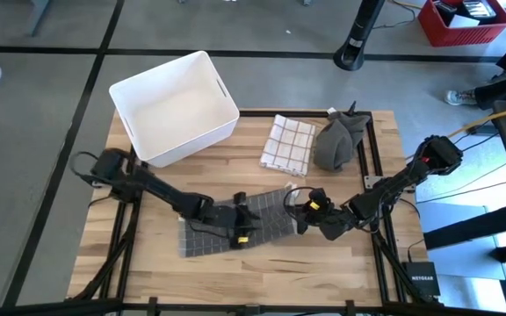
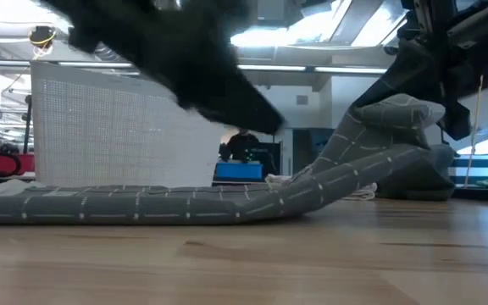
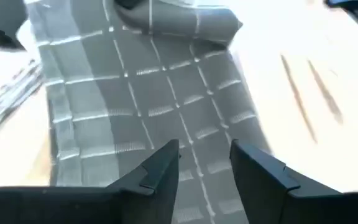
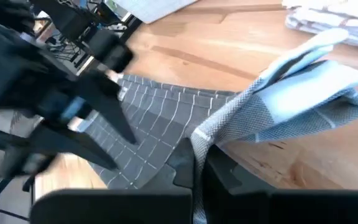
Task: Fold towel
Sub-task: Fold the gray checkered towel
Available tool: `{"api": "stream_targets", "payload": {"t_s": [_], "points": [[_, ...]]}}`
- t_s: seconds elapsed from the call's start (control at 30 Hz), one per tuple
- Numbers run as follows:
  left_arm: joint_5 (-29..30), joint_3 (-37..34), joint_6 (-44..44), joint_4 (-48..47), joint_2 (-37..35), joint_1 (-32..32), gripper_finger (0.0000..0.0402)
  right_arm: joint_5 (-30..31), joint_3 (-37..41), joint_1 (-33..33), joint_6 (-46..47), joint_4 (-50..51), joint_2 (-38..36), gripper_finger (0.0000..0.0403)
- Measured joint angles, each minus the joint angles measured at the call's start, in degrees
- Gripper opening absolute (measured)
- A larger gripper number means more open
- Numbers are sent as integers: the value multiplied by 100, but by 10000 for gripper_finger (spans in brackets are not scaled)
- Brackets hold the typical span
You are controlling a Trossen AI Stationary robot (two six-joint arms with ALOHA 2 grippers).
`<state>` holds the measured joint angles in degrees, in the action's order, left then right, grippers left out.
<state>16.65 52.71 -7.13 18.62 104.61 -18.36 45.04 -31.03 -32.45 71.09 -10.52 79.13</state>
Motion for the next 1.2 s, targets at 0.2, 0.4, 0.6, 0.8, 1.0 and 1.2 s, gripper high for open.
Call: {"api": "stream_targets", "payload": {"t_s": [0.2, 0.4, 0.6, 0.8, 1.0, 1.2], "points": [[111, -204, -1495, -1684, -212, -266, 136, -2, -2, 70, 40, -132, 11, 16], [779, -278, -2080, -1062, 487, -374, 137, -615, -11, 474, -407, -1695, 577, 13], [874, -289, -1718, -325, 704, -361, 137, -1228, -522, 873, -830, -2662, 1457, 17], [842, -302, -1381, -159, 559, -329, 137, -1583, -1352, 1042, -1374, -2623, 2163, 17], [834, -204, -1719, -1841, -661, -766, 136, -1593, -1606, 1040, -1612, -2373, 2233, 18], [901, -362, -3215, -3553, -1246, -1544, 137, -1549, -1606, 1045, -1607, -2157, 2227, 18]]}}
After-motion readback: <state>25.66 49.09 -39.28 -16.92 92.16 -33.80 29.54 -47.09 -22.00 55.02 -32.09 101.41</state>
